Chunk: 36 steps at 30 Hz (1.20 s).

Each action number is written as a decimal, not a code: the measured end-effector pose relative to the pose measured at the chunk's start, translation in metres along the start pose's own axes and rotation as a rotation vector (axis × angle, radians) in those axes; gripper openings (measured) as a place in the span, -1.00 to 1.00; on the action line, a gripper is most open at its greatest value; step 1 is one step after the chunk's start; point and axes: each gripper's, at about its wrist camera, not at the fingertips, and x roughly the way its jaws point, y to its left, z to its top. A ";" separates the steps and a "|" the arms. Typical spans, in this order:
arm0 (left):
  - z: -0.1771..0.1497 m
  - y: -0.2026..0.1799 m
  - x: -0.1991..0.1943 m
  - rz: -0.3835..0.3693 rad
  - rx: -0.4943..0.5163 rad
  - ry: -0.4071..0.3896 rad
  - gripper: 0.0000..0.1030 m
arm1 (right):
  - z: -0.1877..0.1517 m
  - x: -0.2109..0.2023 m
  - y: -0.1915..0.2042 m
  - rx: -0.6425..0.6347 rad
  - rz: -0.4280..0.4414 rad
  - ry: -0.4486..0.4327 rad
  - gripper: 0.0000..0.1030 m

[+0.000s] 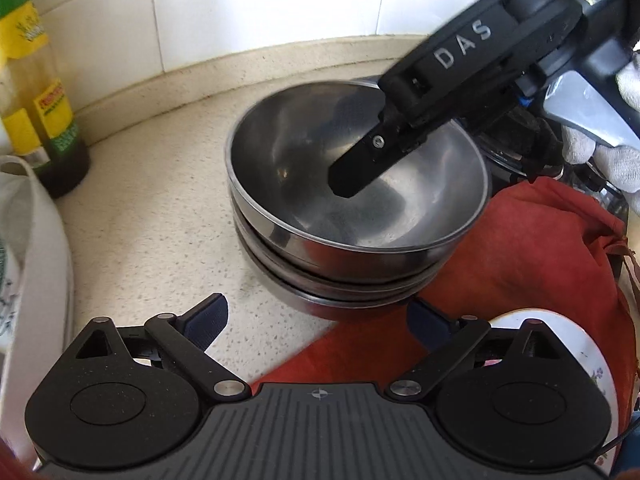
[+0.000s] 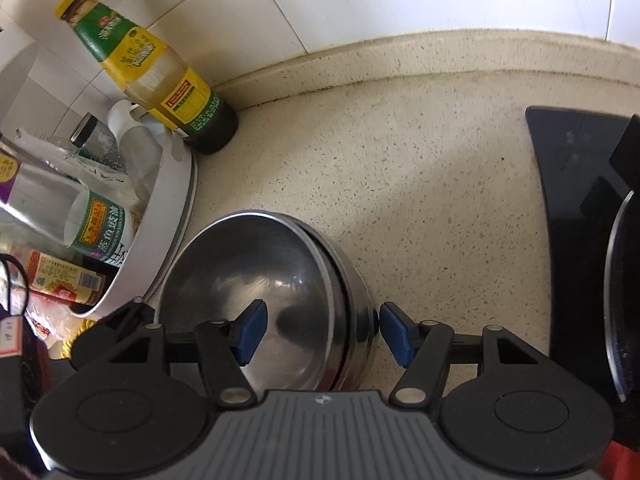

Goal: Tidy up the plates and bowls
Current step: 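Close both tools on the rim of the nested steel bowl stack, then lift the nested steel bowls with both tools and carry them over the floral plates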

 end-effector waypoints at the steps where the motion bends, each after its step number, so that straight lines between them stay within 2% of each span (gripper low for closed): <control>1: -0.001 0.001 0.003 -0.009 0.006 -0.001 0.91 | 0.001 0.002 -0.002 0.005 0.006 0.003 0.16; 7: 0.003 0.003 0.018 -0.033 0.049 -0.020 0.98 | 0.006 0.014 -0.007 0.024 0.046 0.013 0.24; 15: 0.002 -0.001 0.026 -0.046 0.125 -0.091 1.00 | 0.005 0.017 -0.015 0.052 0.098 0.022 0.27; 18: 0.005 0.000 0.031 -0.055 0.140 -0.106 1.00 | 0.004 0.022 -0.016 0.061 0.129 0.046 0.41; 20: 0.006 -0.001 0.033 -0.049 0.142 -0.123 1.00 | 0.000 0.029 -0.016 0.079 0.151 0.046 0.58; 28: 0.001 0.002 0.034 -0.043 0.102 -0.174 1.00 | -0.001 0.029 -0.014 0.092 0.151 0.017 0.45; 33: 0.001 0.008 0.028 -0.061 0.064 -0.171 1.00 | -0.003 0.024 -0.017 0.083 0.170 0.002 0.39; 36: 0.001 0.008 0.029 -0.045 0.080 -0.173 1.00 | -0.006 0.022 -0.019 0.079 0.178 -0.007 0.35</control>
